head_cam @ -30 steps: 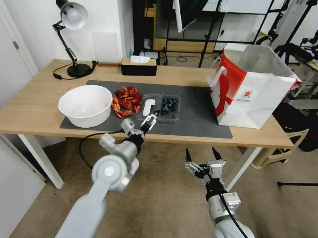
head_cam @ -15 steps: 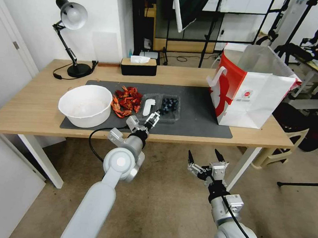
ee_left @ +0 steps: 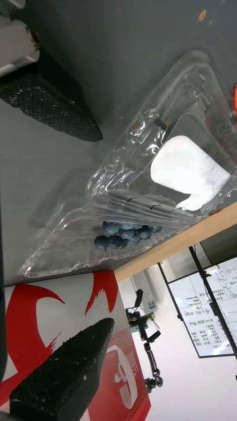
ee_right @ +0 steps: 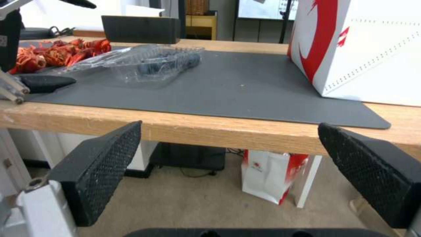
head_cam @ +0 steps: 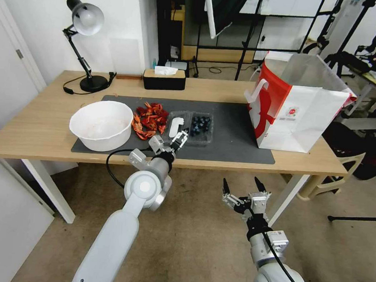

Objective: Close the takeout container lid, then place the container into the takeout bag.

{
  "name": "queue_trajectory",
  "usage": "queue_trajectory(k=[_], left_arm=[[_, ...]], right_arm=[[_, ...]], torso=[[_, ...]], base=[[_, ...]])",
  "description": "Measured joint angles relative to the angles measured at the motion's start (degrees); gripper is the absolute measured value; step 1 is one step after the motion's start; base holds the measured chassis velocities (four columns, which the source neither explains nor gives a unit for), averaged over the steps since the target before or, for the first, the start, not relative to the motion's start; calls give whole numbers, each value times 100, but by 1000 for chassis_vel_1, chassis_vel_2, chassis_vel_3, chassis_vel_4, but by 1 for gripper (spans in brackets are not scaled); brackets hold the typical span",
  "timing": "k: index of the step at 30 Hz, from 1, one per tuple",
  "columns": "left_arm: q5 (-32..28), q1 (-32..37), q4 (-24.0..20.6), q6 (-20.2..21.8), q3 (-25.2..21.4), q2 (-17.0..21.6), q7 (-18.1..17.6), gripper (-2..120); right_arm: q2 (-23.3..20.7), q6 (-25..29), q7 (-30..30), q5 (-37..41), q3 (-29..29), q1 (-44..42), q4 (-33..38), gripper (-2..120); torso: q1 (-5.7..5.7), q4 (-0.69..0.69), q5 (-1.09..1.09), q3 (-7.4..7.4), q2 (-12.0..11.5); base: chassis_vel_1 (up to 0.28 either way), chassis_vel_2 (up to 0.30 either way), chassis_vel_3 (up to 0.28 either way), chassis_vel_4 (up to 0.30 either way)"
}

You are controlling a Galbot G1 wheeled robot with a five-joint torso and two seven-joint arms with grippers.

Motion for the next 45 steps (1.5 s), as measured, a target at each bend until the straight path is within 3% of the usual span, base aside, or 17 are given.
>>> queue_trajectory(k=[45], left_arm=[[-185, -270, 351, -309, -28, -162, 143, 100]], right_arm=[[21, 38, 6, -60, -19, -61, -26, 100]], torso=[[2, -1, -1, 1, -1]], base=[[0, 0, 0, 0]])
